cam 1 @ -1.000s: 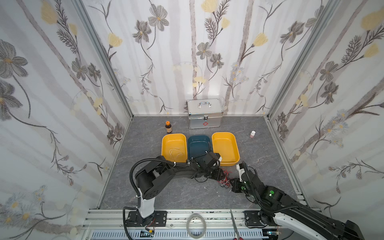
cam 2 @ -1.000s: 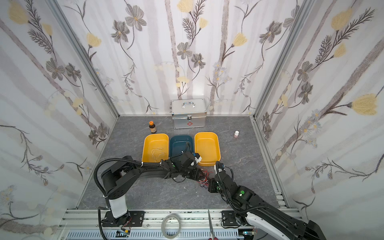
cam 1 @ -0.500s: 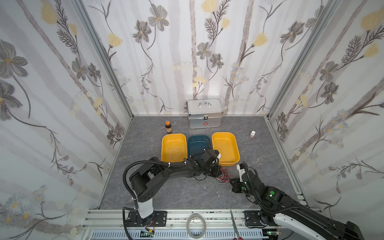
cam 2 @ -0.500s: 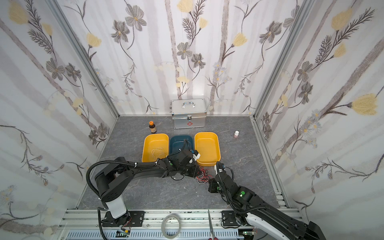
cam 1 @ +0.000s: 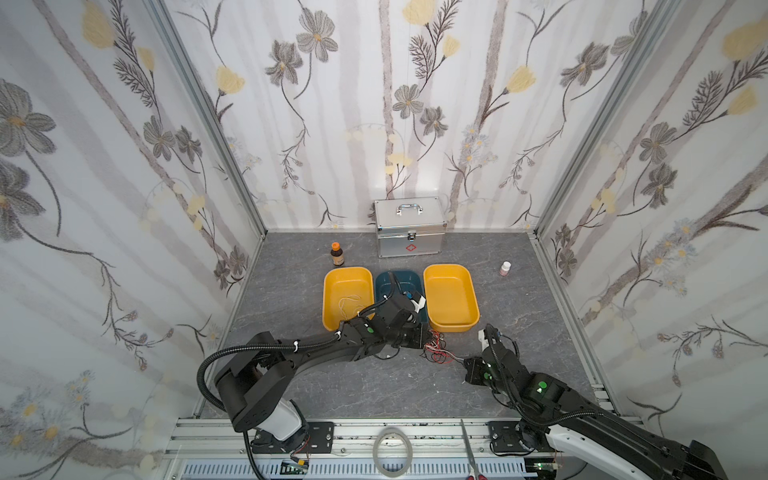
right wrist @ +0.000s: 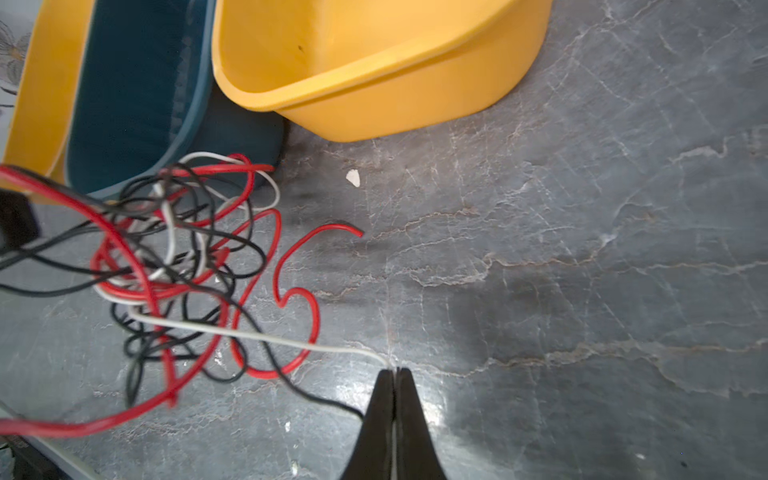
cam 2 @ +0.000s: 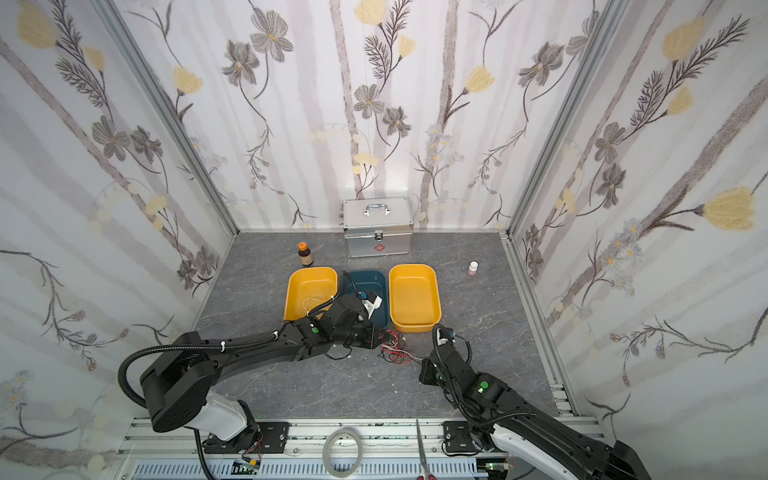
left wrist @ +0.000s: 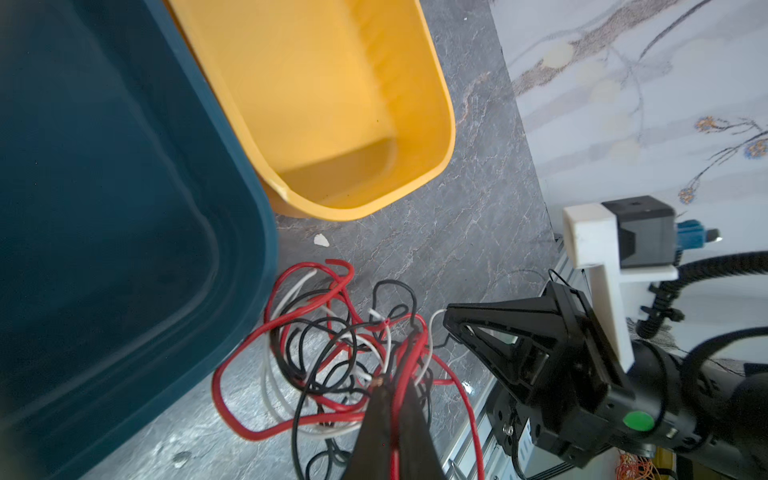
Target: Untangle the cables
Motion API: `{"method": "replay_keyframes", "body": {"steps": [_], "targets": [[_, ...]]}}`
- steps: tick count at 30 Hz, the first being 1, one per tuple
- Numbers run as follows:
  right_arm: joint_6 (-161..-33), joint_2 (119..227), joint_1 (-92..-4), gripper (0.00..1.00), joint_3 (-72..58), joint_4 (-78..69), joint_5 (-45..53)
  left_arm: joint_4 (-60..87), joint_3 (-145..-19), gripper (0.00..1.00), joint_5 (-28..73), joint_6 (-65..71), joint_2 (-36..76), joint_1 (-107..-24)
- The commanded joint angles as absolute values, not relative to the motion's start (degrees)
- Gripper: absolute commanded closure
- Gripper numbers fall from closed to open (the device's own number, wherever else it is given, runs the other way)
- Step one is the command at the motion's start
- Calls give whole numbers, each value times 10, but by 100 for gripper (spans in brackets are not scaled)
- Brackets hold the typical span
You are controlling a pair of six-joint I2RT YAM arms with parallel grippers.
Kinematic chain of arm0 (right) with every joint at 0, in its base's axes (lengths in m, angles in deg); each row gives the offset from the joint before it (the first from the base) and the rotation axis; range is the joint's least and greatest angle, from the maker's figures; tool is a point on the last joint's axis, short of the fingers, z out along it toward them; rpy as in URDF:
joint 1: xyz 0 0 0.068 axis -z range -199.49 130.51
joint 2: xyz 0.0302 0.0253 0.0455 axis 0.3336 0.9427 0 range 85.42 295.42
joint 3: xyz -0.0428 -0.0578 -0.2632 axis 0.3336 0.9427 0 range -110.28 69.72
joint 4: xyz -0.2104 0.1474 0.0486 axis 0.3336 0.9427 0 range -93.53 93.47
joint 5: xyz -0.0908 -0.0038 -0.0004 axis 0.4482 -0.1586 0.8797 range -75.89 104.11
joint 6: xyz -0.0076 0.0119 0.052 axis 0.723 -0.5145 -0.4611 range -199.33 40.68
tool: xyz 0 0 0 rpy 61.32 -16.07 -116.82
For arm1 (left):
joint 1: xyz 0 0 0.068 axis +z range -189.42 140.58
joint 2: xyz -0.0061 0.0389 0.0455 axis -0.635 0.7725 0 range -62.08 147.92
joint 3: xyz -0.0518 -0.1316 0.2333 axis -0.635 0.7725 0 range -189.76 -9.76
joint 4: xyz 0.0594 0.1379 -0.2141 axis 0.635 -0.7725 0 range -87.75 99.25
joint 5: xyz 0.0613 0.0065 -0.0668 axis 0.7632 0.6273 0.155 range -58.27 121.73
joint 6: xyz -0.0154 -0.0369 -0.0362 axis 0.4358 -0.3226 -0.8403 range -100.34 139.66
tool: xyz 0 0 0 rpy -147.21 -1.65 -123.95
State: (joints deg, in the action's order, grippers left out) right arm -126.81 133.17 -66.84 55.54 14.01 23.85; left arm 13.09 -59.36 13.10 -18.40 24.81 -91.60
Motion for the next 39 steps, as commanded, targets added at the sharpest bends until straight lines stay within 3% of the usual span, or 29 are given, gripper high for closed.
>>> {"method": "replay_keyframes", "body": {"steps": [1, 22, 39], "targets": [[-1281, 1337, -667, 98, 551, 150, 257, 130, -581, 99, 145, -192, 227, -910], [-1350, 1259, -617, 98, 552, 204, 350, 11, -510, 100, 201, -161, 68, -881], [-1316, 1289, -605, 95, 546, 162, 326, 21, -469, 100, 179, -164, 66, -876]]}}
